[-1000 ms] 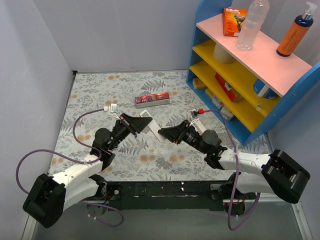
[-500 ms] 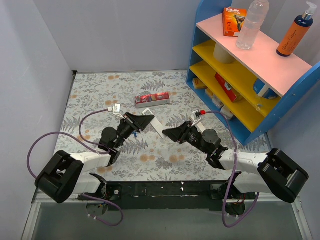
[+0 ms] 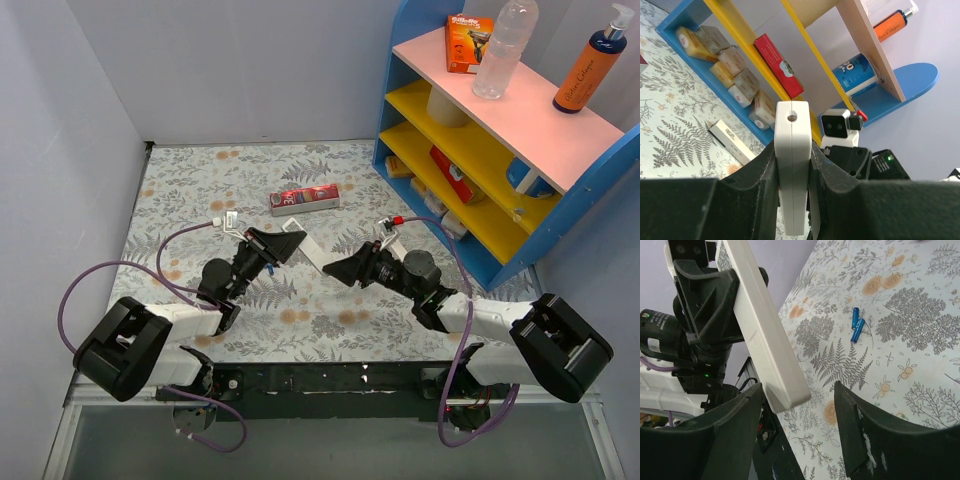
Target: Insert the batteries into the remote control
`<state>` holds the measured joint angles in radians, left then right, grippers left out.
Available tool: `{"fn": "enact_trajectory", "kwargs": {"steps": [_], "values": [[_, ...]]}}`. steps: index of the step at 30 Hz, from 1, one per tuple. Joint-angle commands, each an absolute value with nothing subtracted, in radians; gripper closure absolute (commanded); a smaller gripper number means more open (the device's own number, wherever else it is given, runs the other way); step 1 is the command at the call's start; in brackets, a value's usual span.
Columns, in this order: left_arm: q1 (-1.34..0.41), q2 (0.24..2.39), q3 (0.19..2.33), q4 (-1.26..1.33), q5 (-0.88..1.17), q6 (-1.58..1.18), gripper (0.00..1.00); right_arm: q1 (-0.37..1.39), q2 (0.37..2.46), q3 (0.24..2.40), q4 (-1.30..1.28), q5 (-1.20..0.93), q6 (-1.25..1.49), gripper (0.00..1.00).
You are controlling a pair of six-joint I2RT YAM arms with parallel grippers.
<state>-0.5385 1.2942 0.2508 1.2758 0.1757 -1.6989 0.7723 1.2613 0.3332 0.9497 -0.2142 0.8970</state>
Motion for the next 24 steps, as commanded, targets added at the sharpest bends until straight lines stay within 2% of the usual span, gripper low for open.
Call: {"fn": "enact_trajectory", "kwargs": {"steps": [1, 14, 19, 24], "values": [[-0.555, 1.279, 0.245, 1.453, 0.187, -1.684, 1.0, 0.747, 1.239, 0.437, 0.927, -0.288, 0.845, 0.34], [-0.569, 1.249, 0.247, 1.459, 0.192, -1.654, 1.0, 0.741, 1.373, 0.543, 0.933, -0.391, 0.91, 0.36], [-0.569, 1.244, 0.241, 1.466, 0.181, -1.657, 1.0, 0.741, 1.368, 0.508, 0.956, -0.373, 0.925, 0.48], [-0.568, 1.239, 0.238, 1.486, 0.175, -1.666, 1.0, 0.736, 1.379, 0.462, 1.011, -0.377, 0.969, 0.55]]}}
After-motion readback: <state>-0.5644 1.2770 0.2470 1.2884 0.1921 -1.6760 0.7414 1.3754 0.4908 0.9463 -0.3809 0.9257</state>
